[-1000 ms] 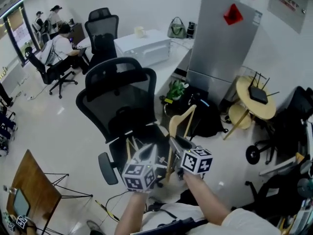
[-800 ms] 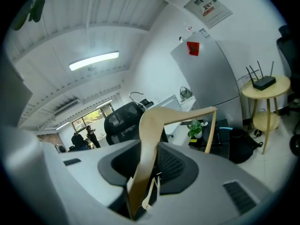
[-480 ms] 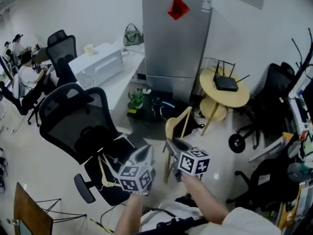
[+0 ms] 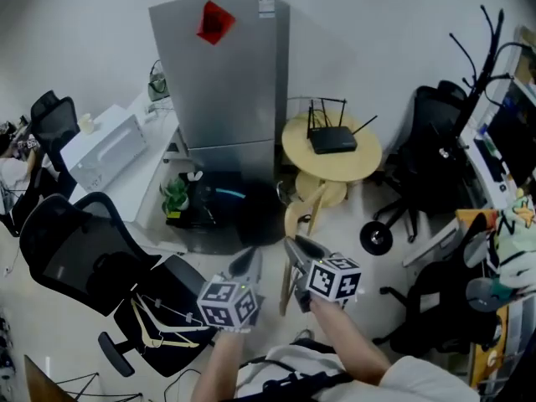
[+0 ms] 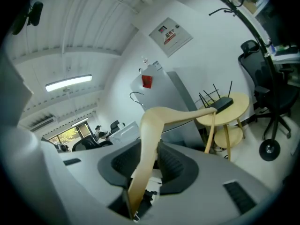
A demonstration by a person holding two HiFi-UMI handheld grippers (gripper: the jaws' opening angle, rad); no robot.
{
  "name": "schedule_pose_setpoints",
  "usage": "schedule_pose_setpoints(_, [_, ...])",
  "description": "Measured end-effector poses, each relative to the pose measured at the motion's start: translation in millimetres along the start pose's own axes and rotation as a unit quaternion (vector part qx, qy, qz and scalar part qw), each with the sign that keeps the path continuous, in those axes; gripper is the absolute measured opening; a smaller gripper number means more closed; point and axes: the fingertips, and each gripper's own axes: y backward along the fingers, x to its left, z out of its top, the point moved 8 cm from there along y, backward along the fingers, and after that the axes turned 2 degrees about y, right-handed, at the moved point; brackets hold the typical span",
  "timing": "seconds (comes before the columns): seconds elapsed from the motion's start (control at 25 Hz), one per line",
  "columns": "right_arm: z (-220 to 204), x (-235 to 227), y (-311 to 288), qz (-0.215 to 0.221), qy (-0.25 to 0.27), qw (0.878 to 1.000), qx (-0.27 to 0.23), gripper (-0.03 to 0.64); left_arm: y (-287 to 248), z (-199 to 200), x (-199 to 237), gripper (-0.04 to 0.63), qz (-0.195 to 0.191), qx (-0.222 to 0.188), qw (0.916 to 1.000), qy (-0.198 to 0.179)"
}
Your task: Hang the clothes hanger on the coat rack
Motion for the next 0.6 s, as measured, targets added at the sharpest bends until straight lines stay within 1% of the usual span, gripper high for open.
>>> schedule_pose_setpoints(0.16, [21.3,-57.1,28.6,-0.02,-0.008,1.0,-0.012,0.132,-56.1,-6.0,-42.0,-0.008,-0.032,0.007,0.9995,-0.002])
schedule_pose_setpoints(0.32, [42.1,-109.7,62.0,-0.034,-0.03,0.998,-0.032,0.13,-106.4,-13.6,-88.0,-0.008,-0.065,0.013,0.9978,0.004])
schedule_pose_setpoints(0.52, [68.7,-151.0,102.6,-0.058,-0.058,0.994,-0.069,0.132,-142.3,-9.9,-136.1,-0.008,-0.115,0.036,0.9927,-0.011])
schedule_pose_setpoints(0.6, [85.1,-163.4,115.2,-0.06,-0.064,0.992,-0.088,0.131,-160.6,-4.8,-154.6,-0.008,-0.135,0.045,0.9896,-0.021])
